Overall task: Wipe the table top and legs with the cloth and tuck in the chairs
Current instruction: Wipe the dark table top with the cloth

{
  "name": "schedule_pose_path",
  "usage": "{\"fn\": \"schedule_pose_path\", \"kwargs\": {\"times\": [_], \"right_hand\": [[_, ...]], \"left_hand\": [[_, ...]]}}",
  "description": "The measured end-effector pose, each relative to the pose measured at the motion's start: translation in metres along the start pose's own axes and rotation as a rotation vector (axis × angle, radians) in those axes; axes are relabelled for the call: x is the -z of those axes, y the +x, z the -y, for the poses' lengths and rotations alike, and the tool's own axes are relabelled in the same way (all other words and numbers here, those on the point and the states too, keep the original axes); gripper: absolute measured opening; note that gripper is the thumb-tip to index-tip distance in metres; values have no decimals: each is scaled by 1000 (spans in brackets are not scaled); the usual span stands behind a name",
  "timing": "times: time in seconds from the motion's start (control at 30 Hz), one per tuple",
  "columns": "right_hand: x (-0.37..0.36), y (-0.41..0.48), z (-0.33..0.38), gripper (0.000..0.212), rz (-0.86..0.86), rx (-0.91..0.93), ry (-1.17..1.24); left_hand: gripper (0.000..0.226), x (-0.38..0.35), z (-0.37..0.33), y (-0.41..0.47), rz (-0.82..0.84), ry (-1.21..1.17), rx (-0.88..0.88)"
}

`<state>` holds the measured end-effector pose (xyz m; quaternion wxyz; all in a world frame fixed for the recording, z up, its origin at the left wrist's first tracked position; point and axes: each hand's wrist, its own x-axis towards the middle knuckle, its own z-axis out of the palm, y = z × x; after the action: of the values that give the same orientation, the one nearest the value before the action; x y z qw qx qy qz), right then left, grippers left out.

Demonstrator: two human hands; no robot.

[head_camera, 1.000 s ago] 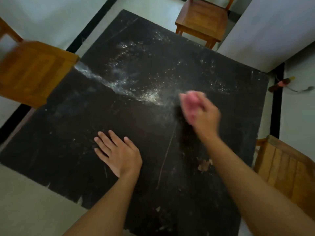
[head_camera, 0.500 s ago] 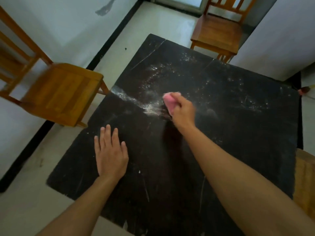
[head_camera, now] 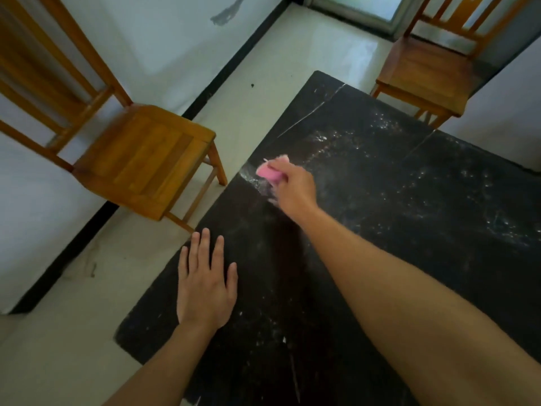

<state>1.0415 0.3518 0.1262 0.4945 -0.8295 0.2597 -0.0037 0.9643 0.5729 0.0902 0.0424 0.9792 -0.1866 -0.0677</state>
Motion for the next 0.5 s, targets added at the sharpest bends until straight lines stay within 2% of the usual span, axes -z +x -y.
{"fn": "schedule_pose_path", "kwargs": {"times": [0.03,0.1,0.17,0.23,0.27,0.33,0.4,0.43,0.5], "right_hand": [[7,13,10,31,-4,28,41],[30,23,14,25,-157,68,-54],[40,25,-1,37,-339,-16,-169],[16,23,-6,51,-374,-96,-304],[-6,25,-3,51,-307,-21,-365],[-41,36,17,43,-14,181,-420],[-46,48,43,42,209,242,-337],[-37,51,52,39,235,233,-295],[1,41,52,32,111,233,-229]], "left_hand": [[61,1,0,0,1,-6,-3],[61,1,1,1,5,-19,-14],[60,2,1,1,5,-20,-15],[60,2,2,2,18,-18,-23],[60,2,2,2,24,-14,-27],[60,1,5,3,20,-2,-30],[59,0,6,3,33,-5,-34],[59,0,6,3,36,-8,-38],[59,1,8,2,33,-19,-37]]}}
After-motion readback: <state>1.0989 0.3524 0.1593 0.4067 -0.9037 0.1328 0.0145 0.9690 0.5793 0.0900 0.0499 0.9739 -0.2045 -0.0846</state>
